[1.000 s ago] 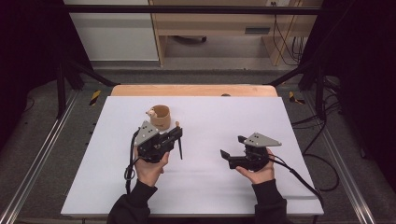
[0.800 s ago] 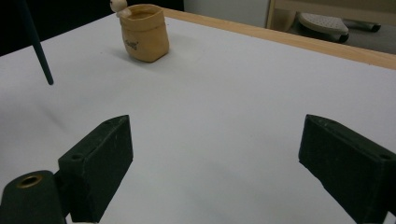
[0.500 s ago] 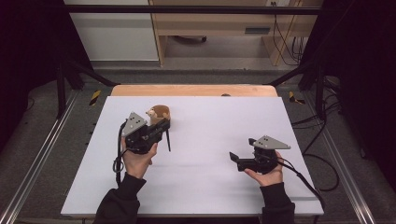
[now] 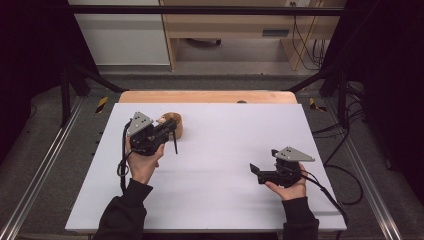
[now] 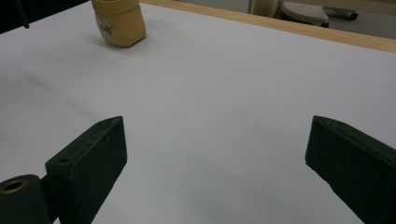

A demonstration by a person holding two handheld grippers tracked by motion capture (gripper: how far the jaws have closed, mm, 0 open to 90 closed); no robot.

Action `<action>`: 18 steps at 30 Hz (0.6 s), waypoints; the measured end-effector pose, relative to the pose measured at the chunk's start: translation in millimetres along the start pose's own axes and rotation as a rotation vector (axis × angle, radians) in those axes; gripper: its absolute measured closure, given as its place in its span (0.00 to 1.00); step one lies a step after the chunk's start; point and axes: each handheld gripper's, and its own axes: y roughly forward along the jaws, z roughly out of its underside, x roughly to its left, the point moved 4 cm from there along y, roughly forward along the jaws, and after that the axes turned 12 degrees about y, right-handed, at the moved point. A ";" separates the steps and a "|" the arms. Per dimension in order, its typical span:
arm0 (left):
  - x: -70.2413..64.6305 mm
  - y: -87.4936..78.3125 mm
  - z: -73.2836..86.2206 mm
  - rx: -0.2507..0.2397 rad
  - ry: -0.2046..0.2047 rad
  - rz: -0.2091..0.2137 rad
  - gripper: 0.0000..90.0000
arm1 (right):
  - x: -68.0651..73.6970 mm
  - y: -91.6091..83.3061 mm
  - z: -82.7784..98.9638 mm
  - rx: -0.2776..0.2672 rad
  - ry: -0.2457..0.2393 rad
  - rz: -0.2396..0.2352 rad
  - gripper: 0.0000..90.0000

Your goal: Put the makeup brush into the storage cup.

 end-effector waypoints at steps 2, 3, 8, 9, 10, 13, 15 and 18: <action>2.6 1.4 -1.9 -0.002 -0.001 -0.003 0.93 | -0.7 -0.3 0.4 0.000 0.005 0.001 0.06; 2.6 1.4 -1.9 -0.002 -0.001 -0.003 0.93 | -0.7 -0.3 0.4 0.000 0.005 0.001 0.06; 8.6 4.3 -5.1 -0.002 -0.001 -0.016 0.93 | -2.5 0.4 1.9 0.006 0.010 0.010 0.06; 10.1 5.0 -5.7 -0.002 -0.002 -0.018 0.93 | -2.8 0.5 1.9 0.008 0.011 0.012 0.06; 11.5 5.9 -6.3 -0.001 -0.006 -0.019 0.93 | -2.8 0.5 1.9 0.008 0.011 0.012 0.06; 14.5 9.1 -8.5 0.000 -0.003 -0.024 0.93 | -2.7 0.2 1.8 0.006 0.014 0.014 0.06; 17.9 13.2 -11.0 0.005 0.002 -0.030 0.93 | -2.8 0.5 2.0 0.007 0.013 0.014 0.06; 20.3 16.0 -13.0 0.005 0.003 -0.034 0.93 | -3.6 1.1 2.4 0.010 0.010 0.017 0.05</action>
